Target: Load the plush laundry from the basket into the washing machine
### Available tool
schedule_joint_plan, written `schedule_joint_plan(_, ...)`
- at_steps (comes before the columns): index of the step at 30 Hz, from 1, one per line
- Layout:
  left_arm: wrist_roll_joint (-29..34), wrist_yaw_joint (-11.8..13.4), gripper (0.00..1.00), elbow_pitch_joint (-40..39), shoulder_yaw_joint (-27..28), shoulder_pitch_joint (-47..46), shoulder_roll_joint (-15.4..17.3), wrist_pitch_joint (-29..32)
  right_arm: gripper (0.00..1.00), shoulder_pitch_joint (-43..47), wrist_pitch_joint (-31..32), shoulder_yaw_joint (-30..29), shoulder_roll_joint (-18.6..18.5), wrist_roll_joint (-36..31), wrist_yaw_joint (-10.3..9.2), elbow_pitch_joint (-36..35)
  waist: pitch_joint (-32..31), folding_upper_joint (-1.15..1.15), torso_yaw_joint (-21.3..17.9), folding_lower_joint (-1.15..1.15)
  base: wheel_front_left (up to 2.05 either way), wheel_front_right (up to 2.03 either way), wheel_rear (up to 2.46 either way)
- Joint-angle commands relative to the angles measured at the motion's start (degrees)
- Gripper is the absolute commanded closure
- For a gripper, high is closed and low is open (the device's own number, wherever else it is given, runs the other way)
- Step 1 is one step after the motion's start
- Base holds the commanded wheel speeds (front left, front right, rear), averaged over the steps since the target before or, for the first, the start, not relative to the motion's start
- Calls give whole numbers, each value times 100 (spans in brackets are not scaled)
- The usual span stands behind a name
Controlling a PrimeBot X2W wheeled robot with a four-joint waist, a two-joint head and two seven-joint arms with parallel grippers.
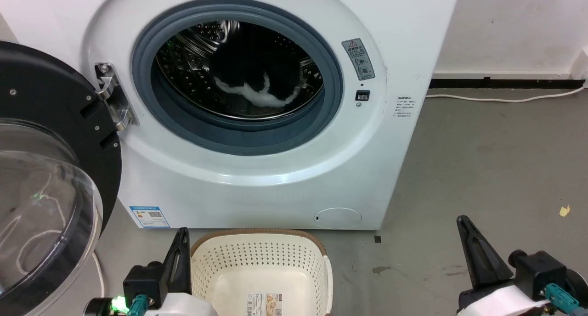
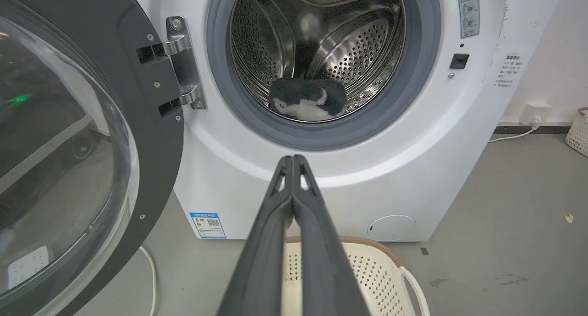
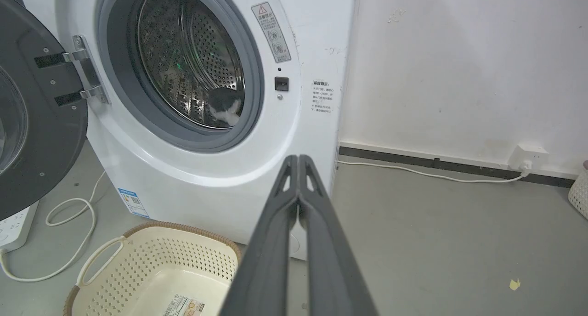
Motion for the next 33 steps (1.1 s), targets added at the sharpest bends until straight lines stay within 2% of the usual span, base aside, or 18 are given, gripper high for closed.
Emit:
schedule_joint_plan(1,70,-29,100,-36,29,-103,1,34,100,-80,30,13,3,-34,-3,14,-1,0,1,0,0,0,0)
schedule_joint_plan(33,320,-160,100,-128,181,-232,0,409,100,-208,406,69,4,-163,-4,65,-36,0,14,0,0,0,0)
